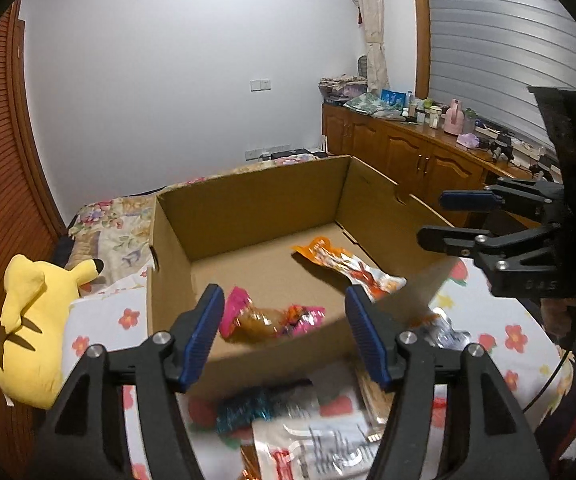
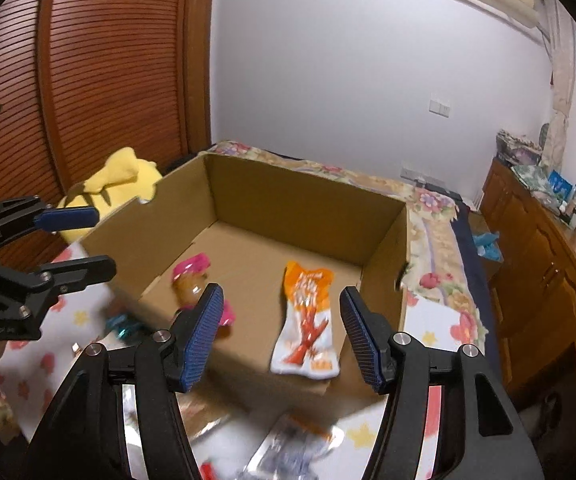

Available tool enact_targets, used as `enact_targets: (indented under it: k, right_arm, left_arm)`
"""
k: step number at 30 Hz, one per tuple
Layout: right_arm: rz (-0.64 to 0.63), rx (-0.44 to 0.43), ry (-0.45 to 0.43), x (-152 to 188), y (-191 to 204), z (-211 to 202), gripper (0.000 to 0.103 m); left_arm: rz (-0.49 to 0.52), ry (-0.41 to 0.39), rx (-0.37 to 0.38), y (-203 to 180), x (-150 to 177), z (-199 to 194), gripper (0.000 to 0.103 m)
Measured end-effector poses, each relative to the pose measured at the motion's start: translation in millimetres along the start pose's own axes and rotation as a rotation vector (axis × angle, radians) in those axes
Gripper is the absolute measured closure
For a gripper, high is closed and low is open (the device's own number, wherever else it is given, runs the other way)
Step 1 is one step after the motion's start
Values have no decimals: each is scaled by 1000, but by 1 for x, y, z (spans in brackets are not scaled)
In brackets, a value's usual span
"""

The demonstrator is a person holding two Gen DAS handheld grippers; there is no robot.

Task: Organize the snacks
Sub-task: 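Move both grippers back toward the remaining snacks beside the box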

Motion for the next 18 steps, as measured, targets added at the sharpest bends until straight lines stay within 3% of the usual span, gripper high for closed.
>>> enact_targets:
  k: [6, 18]
  right_arm:
    - [7, 1, 0, 22, 10, -35, 41]
    - [69, 26, 52, 67, 5, -66, 39]
  left_arm:
    - [-9, 6, 7, -12, 24, -27, 38]
    - [-34, 35, 5, -28, 61, -64, 33]
Point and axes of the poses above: each gripper's, at about its wrist camera, not at the fingertips, and z roughly the way its jaws point, y to its left, x to its underside, the point moved 4 cm from there along z, roughly the way its jaws point, and after that the axes turned 15 degrees about -y, right-handed, at the moved point
